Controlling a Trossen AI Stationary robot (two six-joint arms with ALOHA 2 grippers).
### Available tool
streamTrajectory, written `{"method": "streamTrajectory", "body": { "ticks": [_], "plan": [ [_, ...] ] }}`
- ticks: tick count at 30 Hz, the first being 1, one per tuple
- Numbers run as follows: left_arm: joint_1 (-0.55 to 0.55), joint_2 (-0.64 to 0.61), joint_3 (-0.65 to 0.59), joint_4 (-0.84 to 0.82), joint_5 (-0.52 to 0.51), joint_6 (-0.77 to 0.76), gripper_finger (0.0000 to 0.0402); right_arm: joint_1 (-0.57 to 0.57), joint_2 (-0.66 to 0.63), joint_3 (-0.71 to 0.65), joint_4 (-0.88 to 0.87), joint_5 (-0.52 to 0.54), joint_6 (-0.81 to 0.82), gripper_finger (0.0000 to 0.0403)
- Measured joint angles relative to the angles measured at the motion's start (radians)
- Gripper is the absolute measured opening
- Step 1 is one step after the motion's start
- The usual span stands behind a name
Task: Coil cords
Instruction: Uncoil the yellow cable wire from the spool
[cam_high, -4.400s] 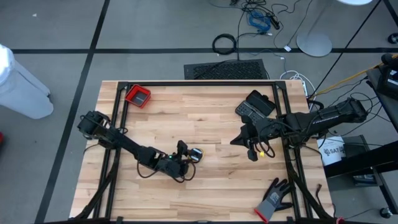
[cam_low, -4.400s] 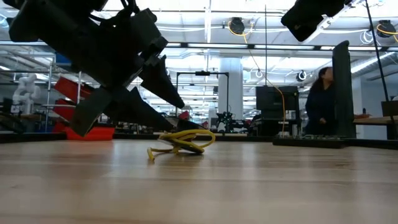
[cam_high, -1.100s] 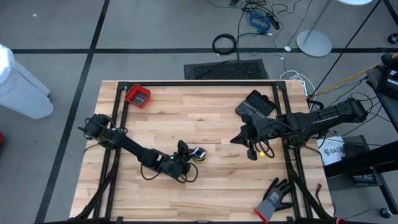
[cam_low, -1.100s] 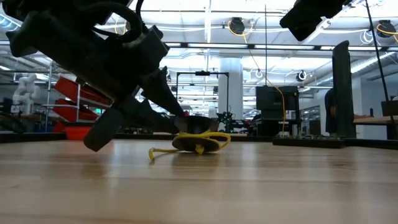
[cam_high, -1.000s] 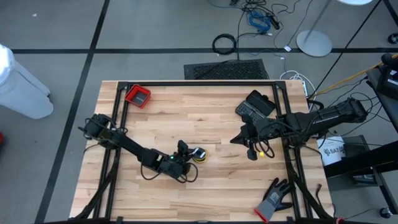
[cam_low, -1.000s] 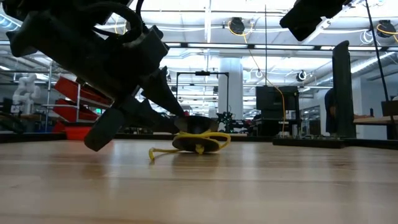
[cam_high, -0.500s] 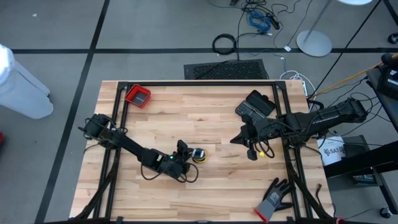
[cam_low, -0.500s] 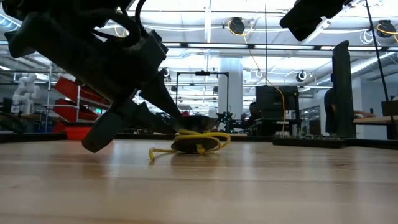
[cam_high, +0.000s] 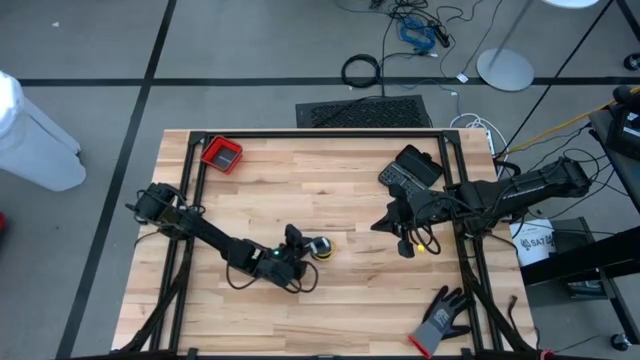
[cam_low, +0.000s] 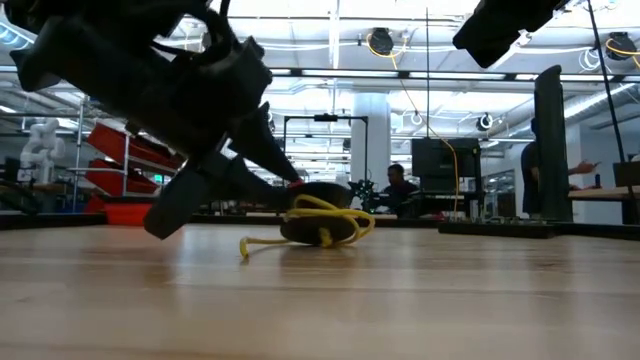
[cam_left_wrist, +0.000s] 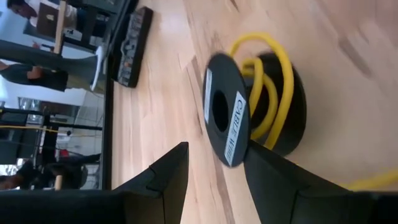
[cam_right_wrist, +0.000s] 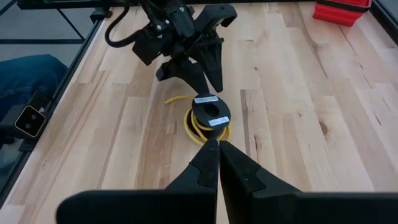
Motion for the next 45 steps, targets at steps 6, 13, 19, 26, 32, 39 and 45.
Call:
{"method": "streamTrajectory", "body": {
  "ticks": [6,13,19,26,32,39,45],
  "plan": [
    [0.0,0.0,0.0,0.026,0.007,0.0,0.0159,0.0,0.0,0.0,0.0,0.0,0.0,0.0],
    [0.0,0.0,0.0,0.026,0.008,-0.003,0.0159,0.0,0.0,0.0,0.0,0.0,0.0,0.0],
    [0.008,0.0,0.0,0.022,0.017,-0.026,0.0139,0.0,0.0,0.0,0.0,0.0,0.001,0.0],
    [0.013,0.02,0.0,0.018,0.062,-0.027,0.0087,0.0,0.0,0.0,0.0,0.0,0.002,0.0],
    [0.013,0.043,0.001,0.028,0.045,-0.029,0.0058,0.0,0.0,0.0,0.0,0.0,0.004,0.0],
    [0.013,0.046,0.001,0.031,-0.048,-0.05,0.001,0.0,0.0,0.0,0.0,0.0,0.004,0.0],
    [0.013,0.047,0.001,0.03,-0.064,-0.05,0.0006,0.0,0.0,0.0,0.0,0.0,0.001,0.0]
  ]
}}
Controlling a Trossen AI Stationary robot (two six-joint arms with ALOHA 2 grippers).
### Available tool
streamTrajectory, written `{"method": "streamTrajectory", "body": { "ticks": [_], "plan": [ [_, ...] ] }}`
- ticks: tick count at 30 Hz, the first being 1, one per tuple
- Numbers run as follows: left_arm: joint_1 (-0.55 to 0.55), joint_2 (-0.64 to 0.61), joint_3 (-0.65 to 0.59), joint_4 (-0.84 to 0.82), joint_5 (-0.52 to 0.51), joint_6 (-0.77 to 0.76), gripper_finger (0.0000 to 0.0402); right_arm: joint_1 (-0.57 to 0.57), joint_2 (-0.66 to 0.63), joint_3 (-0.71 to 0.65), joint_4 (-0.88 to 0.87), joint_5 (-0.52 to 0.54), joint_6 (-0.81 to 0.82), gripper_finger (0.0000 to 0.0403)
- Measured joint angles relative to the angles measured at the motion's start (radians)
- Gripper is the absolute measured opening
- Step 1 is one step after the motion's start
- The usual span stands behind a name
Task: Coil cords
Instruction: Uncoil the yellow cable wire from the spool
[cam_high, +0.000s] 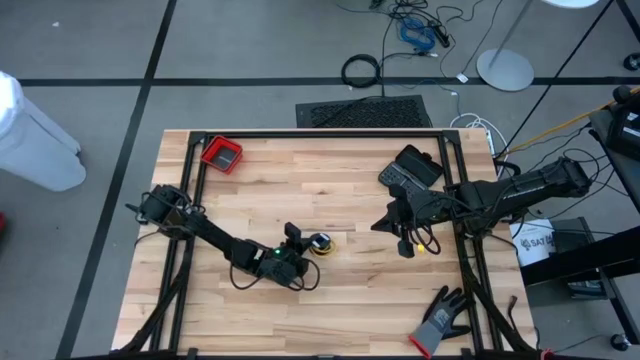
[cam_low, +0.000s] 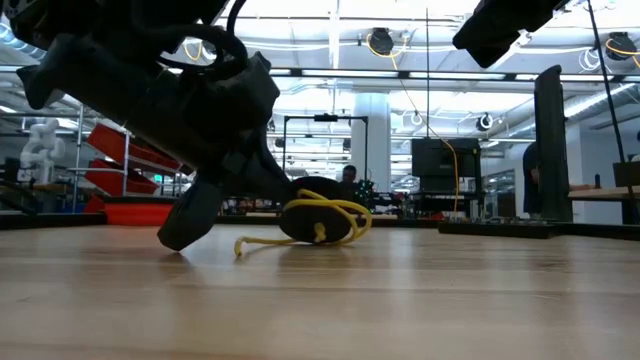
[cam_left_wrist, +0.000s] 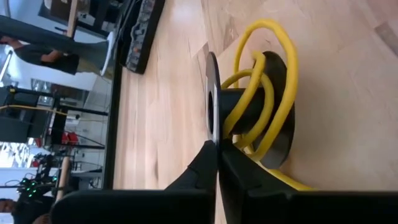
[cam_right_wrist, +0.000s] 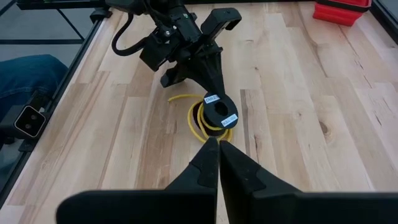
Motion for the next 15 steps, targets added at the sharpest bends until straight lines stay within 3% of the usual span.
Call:
{"method": "streamTrajectory", "body": {
  "ticks": [5,9,15],
  "plan": [
    [-0.01,-0.001,0.002,-0.003,-0.029,0.026,0.0004,0.0,0.0,0.0,0.0,0.0,0.0,0.0],
    [-0.029,-0.006,0.016,-0.007,-0.126,0.034,0.0003,0.0,0.0,0.0,0.0,0.0,-0.001,0.0],
    [-0.041,-0.009,0.097,-0.005,-0.173,0.035,0.0002,-0.002,0.0,0.0,0.014,0.009,-0.005,0.0]
  ]
}}
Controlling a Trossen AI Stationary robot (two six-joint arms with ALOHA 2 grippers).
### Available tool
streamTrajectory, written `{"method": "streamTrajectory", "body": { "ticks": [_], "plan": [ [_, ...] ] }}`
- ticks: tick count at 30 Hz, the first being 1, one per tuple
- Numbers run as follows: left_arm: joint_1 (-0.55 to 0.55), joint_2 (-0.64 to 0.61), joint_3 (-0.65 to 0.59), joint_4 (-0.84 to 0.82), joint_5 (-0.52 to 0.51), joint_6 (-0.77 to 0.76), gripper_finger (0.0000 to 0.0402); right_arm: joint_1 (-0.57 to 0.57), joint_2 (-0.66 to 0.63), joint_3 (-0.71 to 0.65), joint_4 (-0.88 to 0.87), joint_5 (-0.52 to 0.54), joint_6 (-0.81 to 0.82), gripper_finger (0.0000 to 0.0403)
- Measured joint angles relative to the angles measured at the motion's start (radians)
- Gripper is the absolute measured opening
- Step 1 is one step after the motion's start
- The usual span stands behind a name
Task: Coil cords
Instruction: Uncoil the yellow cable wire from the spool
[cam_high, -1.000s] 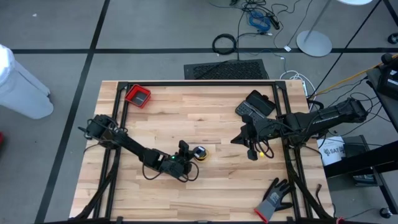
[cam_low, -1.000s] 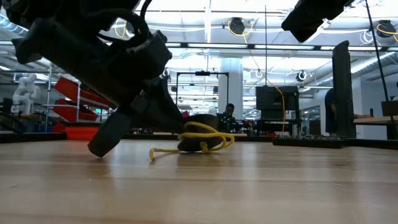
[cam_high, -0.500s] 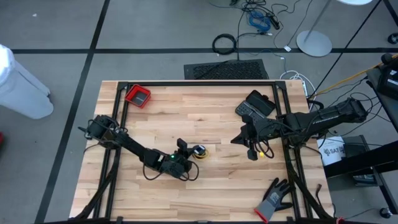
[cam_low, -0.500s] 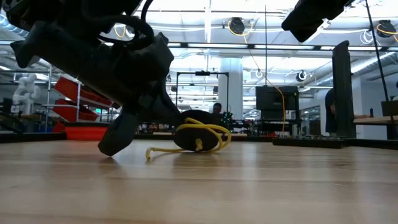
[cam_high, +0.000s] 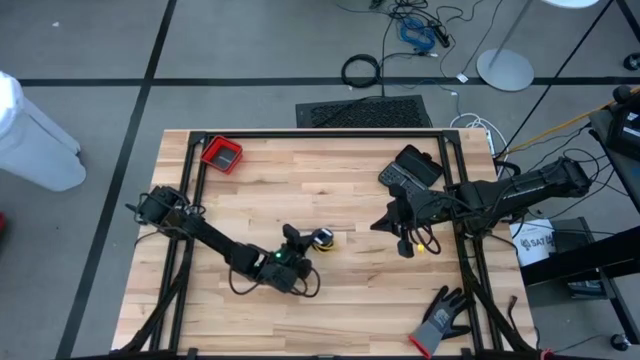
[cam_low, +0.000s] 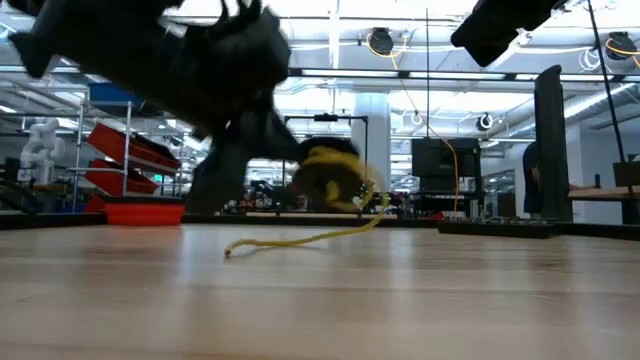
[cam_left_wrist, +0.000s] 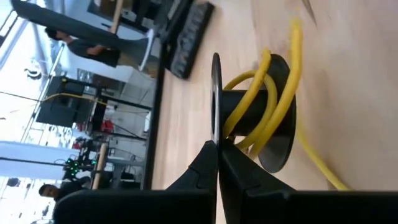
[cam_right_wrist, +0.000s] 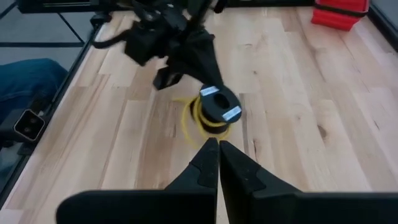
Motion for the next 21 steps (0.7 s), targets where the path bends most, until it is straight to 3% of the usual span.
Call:
{"method": "streamTrajectory", "body": {
  "ticks": [6,12,21],
  "plan": [
    [-0.028,-0.002,0.096,-0.004,-0.007,0.073,0.0001,0.0,0.0,0.0,0.023,0.065,0.005,0.0],
    [-0.048,-0.051,0.152,-0.026,-0.01,0.093,0.0001,0.003,0.004,0.0,0.084,0.064,0.037,0.0],
    [-0.057,-0.285,0.163,-0.456,0.073,-0.226,0.0001,0.107,0.135,0.0,0.176,0.067,0.119,0.0]
  ]
}}
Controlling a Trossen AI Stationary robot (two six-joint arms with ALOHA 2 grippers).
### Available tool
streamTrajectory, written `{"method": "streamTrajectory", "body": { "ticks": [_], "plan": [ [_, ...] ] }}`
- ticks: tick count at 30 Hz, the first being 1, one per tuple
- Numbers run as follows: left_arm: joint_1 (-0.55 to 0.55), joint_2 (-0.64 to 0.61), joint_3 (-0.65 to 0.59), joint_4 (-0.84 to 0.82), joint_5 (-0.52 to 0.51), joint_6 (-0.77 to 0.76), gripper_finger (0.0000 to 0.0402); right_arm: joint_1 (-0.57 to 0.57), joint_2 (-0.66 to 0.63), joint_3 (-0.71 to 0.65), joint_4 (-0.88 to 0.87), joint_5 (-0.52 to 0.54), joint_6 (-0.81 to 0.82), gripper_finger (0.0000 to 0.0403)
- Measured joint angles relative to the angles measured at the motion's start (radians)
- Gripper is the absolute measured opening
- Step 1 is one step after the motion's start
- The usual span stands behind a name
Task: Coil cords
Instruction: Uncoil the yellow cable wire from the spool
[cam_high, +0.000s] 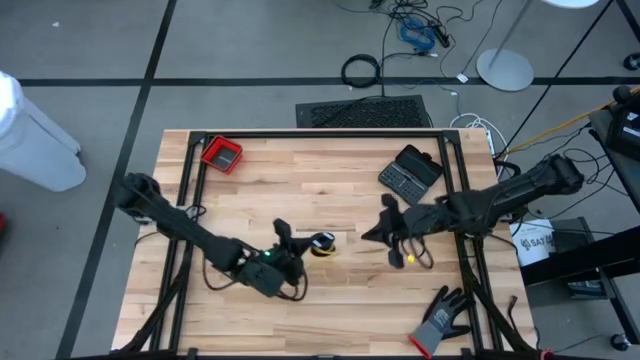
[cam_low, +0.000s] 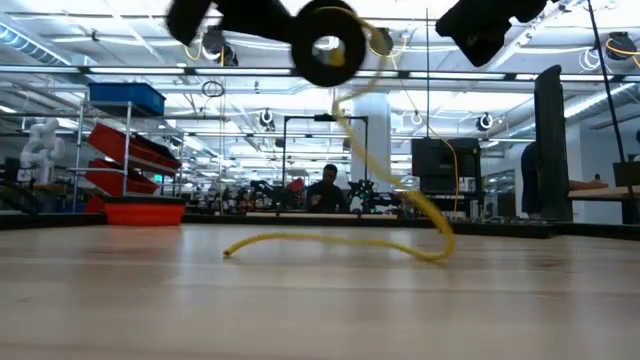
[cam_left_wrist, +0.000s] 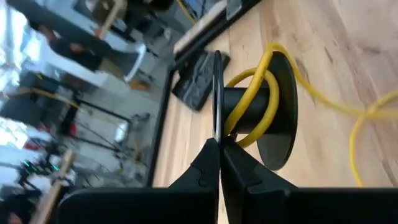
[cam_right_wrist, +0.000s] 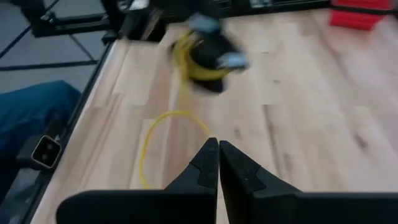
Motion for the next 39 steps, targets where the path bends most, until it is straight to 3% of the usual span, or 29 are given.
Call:
{"method": "streamTrajectory", "body": {
  "ticks": [4,8,14,21,26,32,39],
  "plan": [
    [-0.015,-0.087,0.0,-0.137,0.0,-0.113,0.0001,0.022,0.124,0.0,0.132,0.0,-0.028,0.0],
    [-0.037,-0.144,0.0,-0.165,-0.001,-0.151,0.0001,0.01,0.257,0.0,0.309,-0.003,-0.033,0.0003],
    [-0.062,-0.178,0.0,-0.185,-0.042,-0.152,0.0001,-0.019,0.395,0.0,0.476,-0.124,0.006,0.006],
    [-0.061,-0.181,-0.001,-0.206,-0.067,-0.159,0.0001,-0.007,0.465,0.0,0.522,-0.164,0.035,0.0157],
    [-0.057,-0.189,-0.001,-0.216,-0.071,-0.179,0.0001,0.003,0.516,0.0,0.607,-0.223,0.034,0.0201],
    [-0.057,-0.199,-0.001,-0.252,-0.086,-0.205,0.0001,-0.002,0.549,0.0,0.601,-0.244,0.063,0.0223],
    [-0.057,-0.2,-0.001,-0.284,-0.094,-0.231,0.0001,-0.002,0.551,0.0,0.605,-0.243,0.043,0.0212]
  ]
}}
